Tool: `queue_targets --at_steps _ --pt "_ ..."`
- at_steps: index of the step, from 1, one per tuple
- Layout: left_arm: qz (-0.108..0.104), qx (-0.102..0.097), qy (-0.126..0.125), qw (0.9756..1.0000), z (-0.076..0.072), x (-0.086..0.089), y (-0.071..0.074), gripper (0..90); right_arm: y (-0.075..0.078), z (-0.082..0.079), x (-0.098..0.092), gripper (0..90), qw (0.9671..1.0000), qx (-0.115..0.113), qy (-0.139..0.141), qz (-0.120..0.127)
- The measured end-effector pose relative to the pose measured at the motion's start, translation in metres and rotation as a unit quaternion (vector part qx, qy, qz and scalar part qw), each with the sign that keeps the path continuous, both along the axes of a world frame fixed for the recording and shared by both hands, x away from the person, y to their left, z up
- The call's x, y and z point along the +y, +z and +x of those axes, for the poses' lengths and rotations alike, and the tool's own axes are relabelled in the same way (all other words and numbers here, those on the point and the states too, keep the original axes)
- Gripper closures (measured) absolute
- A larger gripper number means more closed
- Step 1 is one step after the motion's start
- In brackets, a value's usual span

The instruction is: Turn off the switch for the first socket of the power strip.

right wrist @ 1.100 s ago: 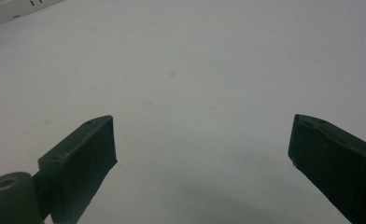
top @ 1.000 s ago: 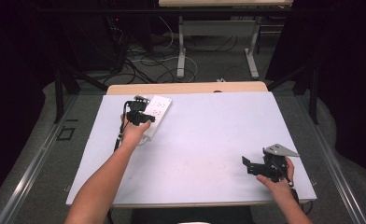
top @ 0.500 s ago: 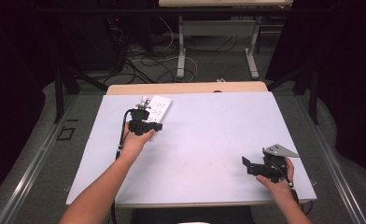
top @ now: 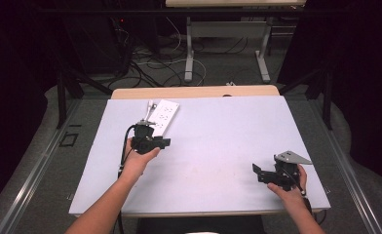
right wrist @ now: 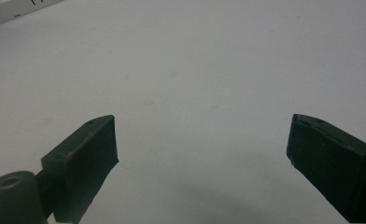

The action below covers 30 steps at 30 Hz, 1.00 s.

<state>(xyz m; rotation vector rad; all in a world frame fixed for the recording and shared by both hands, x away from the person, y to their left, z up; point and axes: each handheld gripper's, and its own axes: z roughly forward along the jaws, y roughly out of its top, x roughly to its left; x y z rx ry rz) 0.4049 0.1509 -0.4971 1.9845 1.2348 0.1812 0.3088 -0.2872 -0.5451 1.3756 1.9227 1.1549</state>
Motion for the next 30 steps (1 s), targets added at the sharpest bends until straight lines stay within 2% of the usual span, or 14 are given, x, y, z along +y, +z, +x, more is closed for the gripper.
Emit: queue_targets --at_steps 3,9,10,14,15,17,24,25,26,27,28,29,30 --pt "-0.007 0.007 -0.005 0.9999 -0.006 0.002 -0.002 55.0 0.0 0.0 0.0 8.2 1.0 -0.002 0.002 -0.002" --pt "-0.008 0.001 -0.007 0.9999 -0.019 0.003 -0.007 50.8 0.0 -0.001 0.0 8.2 1.0 -0.001 0.001 -0.001" --pt "-0.004 -0.005 -0.003 1.0 -0.022 0.003 -0.007 50.5 0.0 -0.001 0.0 8.2 1.0 -0.001 0.001 -0.001" --pt "-0.014 -0.016 0.001 0.9998 -0.032 0.007 -0.009 49.7 -0.001 0.0 0.0 8.2 1.0 -0.002 -0.002 -0.002" --pt "-0.015 -0.026 0.0 0.9996 -0.034 0.008 -0.009 49.4 -0.001 0.0 0.0 8.2 1.0 -0.002 -0.002 -0.002" --pt "-0.017 -0.027 0.003 0.9995 -0.037 0.01 -0.009 48.2 -0.001 -0.001 0.0 8.2 1.0 -0.002 -0.001 -0.002" --pt "-0.001 -0.054 -0.01 0.9985 -0.05 0.016 -0.011 41.1 0.0 -0.001 0.0 8.2 1.0 -0.001 0.002 -0.002" --pt "-0.002 -0.05 -0.015 0.9987 -0.053 0.017 -0.01 40.5 0.0 -0.001 0.0 8.2 1.0 0.0 0.003 -0.002" --pt "-0.01 -0.055 -0.006 0.9984 -0.056 0.015 -0.011 40.2 0.0 -0.001 0.0 8.2 1.0 0.0 0.003 -0.002" --pt "0.001 -0.051 -0.018 0.9985 -0.057 0.018 -0.009 39.9 0.0 -0.001 0.0 8.2 1.0 0.0 0.003 -0.003" --pt "-0.001 -0.059 -0.012 0.9982 -0.06 0.018 -0.01 39.8 0.0 -0.001 0.0 8.2 1.0 0.0 0.003 -0.003" --pt "-0.005 -0.052 -0.012 0.9986 -0.062 0.019 -0.01 39.4 0.0 -0.001 0.0 8.2 1.0 0.0 0.003 -0.002" --pt "-0.001 -0.056 -0.014 0.9983 -0.063 0.021 -0.01 37.7 0.0 -0.001 0.0 8.2 1.0 0.0 0.003 -0.002"
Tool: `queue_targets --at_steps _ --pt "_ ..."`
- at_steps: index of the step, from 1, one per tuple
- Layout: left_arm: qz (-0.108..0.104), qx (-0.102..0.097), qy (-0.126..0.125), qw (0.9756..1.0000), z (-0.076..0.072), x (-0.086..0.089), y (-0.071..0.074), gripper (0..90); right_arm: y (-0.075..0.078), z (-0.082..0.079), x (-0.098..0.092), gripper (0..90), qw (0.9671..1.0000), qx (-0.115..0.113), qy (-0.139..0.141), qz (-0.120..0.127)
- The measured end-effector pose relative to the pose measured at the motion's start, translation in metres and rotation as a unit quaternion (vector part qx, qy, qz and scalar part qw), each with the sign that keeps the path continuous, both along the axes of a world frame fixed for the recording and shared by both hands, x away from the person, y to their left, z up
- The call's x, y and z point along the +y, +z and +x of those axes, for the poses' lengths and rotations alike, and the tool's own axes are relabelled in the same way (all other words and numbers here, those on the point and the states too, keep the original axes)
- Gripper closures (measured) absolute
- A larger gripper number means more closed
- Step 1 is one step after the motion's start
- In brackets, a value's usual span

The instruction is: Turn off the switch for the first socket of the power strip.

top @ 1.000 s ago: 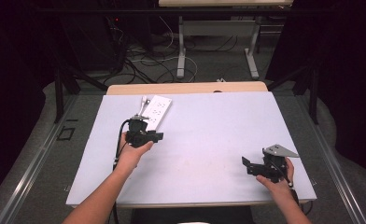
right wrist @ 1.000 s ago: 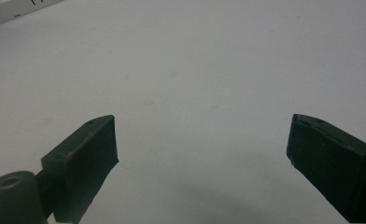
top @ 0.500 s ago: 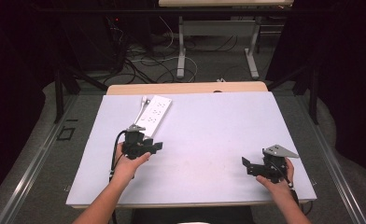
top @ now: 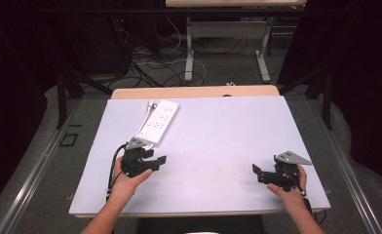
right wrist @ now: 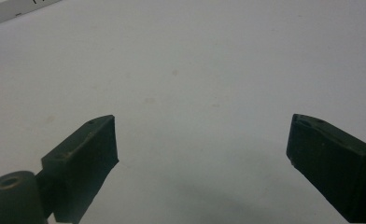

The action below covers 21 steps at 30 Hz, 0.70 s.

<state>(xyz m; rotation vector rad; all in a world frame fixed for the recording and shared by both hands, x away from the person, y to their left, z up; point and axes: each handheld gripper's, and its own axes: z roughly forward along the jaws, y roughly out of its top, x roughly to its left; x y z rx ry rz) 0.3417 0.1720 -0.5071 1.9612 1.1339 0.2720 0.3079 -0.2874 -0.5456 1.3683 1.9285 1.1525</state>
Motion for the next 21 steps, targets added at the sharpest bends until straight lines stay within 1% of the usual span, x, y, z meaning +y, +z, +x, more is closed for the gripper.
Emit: queue_targets --at_steps 1,2,3,4,5,6,7,8,9,10,11,12,13,14,15,16,17,18,19,20,21 --pt "-0.002 -0.003 0.006 1.0 -0.002 0.001 -0.001 36.8 0.0 0.0 0.0 8.2 1.0 -0.001 -0.002 0.0" --pt "0.0 0.004 0.004 1.0 -0.004 0.002 -0.001 36.7 0.0 0.0 0.0 8.3 1.0 -0.002 -0.002 0.0" --pt "-0.003 0.001 0.01 0.9999 -0.005 0.003 -0.002 36.5 0.0 0.0 0.0 8.5 1.0 -0.001 -0.002 0.0" --pt "-0.001 -0.001 0.012 0.9999 -0.006 0.004 -0.004 35.9 0.0 0.0 0.0 8.7 1.0 0.001 0.0 0.0" --pt "-0.001 0.001 0.012 0.9999 -0.008 0.005 -0.005 35.1 0.0 0.0 0.0 8.7 1.0 0.0 0.002 -0.001" --pt "0.005 0.001 0.012 0.9999 -0.009 0.006 -0.006 34.8 0.0 0.0 0.0 8.7 1.0 0.002 0.001 0.0" --pt "0.001 0.0 0.018 0.9998 -0.01 0.006 -0.008 34.6 0.0 0.001 0.0 9.0 1.0 0.001 0.005 -0.003" --pt "0.004 -0.001 0.018 0.9998 -0.011 0.007 -0.008 34.0 -0.001 0.0 0.001 9.2 1.0 0.004 0.001 0.001" --pt "0.007 -0.003 0.017 0.9998 -0.012 0.009 -0.009 33.4 -0.001 0.0 0.001 9.3 1.0 0.003 0.001 -0.001" --pt "0.004 -0.003 0.02 0.9998 -0.013 0.01 -0.01 32.3 -0.001 0.0 0.001 9.3 1.0 0.002 0.002 -0.002" --pt "0.007 -0.006 0.022 0.9997 -0.014 0.011 -0.01 30.8 -0.001 0.0 0.001 9.3 1.0 0.003 0.002 -0.002" --pt "0.004 -0.005 0.027 0.9996 -0.015 0.012 -0.012 30.4 -0.001 0.0 0.001 9.3 1.0 0.004 0.002 0.0" --pt "0.008 -0.005 0.024 0.9997 -0.015 0.014 -0.012 30.2 -0.001 0.0 0.001 9.3 1.0 0.004 0.002 0.0" --pt "0.001 -0.009 0.031 0.9995 -0.015 0.013 -0.014 29.5 -0.001 0.0 0.001 9.3 1.0 0.003 0.002 -0.001" --pt "0.009 -0.005 0.021 0.9997 -0.015 0.016 -0.013 28.5 -0.001 0.0 0.001 9.3 1.0 0.003 0.002 -0.002" --pt "0.01 -0.009 0.023 0.9997 -0.015 0.015 -0.014 27.4 -0.001 0.0 0.001 9.3 1.0 0.002 0.002 -0.002" --pt "0.008 -0.005 0.024 0.9997 -0.016 0.015 -0.013 26.6 -0.001 0.0 0.001 9.3 1.0 0.002 0.002 -0.003" --pt "0.01 -0.007 0.022 0.9997 -0.017 0.015 -0.013 25.8 -0.001 0.001 0.001 9.3 1.0 0.002 0.002 -0.003" --pt "0.009 -0.015 0.022 0.9996 -0.018 0.014 -0.014 24.8 -0.001 0.0 0.001 9.3 1.0 0.003 0.002 -0.002" --pt "0.006 -0.018 0.023 0.9996 -0.019 0.012 -0.014 23.8 -0.001 0.0 0.001 9.3 1.0 0.003 0.001 -0.001" --pt "0.009 -0.022 0.02 0.9995 -0.02 0.011 -0.014 23.1 -0.001 0.0 0.001 9.3 1.0 0.004 0.001 0.0"
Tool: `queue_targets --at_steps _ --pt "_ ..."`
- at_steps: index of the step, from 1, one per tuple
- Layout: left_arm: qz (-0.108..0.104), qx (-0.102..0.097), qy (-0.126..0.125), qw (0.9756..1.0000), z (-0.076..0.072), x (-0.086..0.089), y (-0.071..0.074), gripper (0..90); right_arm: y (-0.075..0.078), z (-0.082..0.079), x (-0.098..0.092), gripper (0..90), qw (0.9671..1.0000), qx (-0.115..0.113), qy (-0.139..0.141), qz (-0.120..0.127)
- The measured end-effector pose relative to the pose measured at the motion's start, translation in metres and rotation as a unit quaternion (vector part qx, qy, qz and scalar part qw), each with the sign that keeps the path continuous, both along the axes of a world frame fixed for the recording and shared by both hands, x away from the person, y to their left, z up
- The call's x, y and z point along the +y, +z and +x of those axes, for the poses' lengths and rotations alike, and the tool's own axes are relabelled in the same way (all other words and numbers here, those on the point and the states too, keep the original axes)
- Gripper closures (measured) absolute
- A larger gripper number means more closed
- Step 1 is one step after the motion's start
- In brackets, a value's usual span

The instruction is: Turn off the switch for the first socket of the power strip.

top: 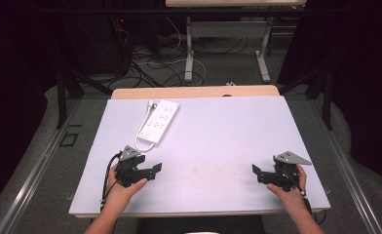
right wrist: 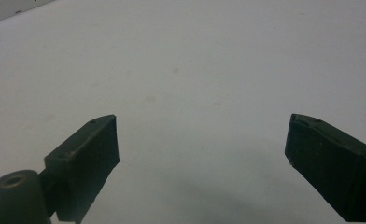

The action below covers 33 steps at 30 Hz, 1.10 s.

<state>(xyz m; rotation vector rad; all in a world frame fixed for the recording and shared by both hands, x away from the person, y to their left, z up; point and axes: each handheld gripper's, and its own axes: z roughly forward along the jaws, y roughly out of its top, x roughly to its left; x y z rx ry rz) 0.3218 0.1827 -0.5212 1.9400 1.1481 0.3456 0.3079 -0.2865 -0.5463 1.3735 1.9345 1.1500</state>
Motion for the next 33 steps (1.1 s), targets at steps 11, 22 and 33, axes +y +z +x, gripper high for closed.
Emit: queue_targets --at_steps 11,22,33 --pt "0.0 0.003 -0.005 1.0 -0.001 -0.01 -0.009 15.6 0.001 0.0 -0.001 9.3 1.0 -0.006 -0.001 -0.002" --pt "-0.003 0.018 -0.021 0.9996 0.003 -0.017 -0.013 4.8 0.001 0.001 -0.001 9.3 1.0 -0.001 -0.005 -0.001" --pt "0.002 0.02 -0.007 0.9998 0.004 -0.021 -0.019 0.4 0.002 -0.002 0.001 9.3 0.9999 -0.008 0.003 -0.006"
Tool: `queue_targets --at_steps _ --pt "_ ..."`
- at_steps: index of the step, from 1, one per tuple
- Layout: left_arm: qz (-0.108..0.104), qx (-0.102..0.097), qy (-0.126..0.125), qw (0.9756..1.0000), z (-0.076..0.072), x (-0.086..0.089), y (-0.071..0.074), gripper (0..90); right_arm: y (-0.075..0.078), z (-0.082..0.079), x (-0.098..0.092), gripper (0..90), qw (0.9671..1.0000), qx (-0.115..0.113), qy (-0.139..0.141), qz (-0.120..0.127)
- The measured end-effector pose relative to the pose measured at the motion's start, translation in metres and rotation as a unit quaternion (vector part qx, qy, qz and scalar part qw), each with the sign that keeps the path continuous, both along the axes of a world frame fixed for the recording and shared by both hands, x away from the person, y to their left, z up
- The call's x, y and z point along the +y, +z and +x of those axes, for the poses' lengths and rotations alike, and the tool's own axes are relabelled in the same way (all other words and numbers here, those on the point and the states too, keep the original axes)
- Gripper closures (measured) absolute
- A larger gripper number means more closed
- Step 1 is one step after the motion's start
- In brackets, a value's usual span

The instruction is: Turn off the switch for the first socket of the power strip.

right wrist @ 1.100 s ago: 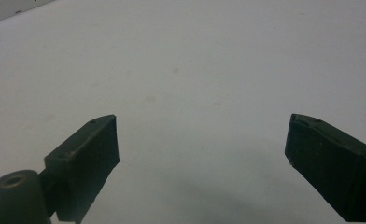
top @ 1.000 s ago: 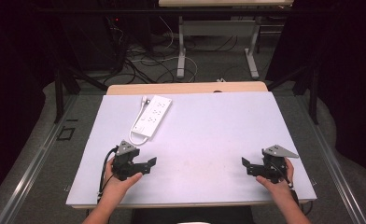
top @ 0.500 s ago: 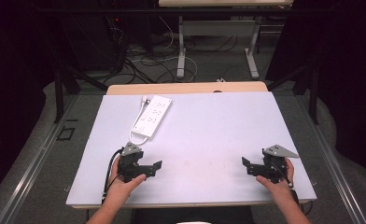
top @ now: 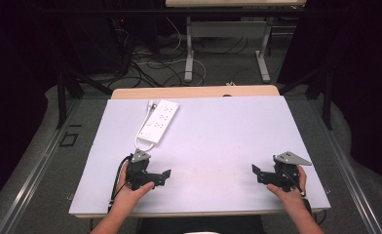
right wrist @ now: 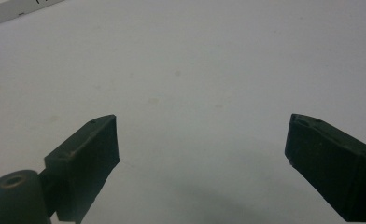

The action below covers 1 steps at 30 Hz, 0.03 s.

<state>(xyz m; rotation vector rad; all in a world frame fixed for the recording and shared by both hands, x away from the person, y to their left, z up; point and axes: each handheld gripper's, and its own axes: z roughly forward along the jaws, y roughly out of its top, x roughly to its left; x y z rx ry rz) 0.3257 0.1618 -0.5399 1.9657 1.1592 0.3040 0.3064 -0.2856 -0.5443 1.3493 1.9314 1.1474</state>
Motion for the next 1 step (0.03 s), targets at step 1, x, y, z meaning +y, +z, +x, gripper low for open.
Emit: queue_targets --at_steps 1 --pt "-0.002 0.0 0.002 1.0 -0.0005 0.0 0.0003 0.4 0.0006 -0.0012 0.0005 9.3 1.0 0.002 -0.002 0.005"
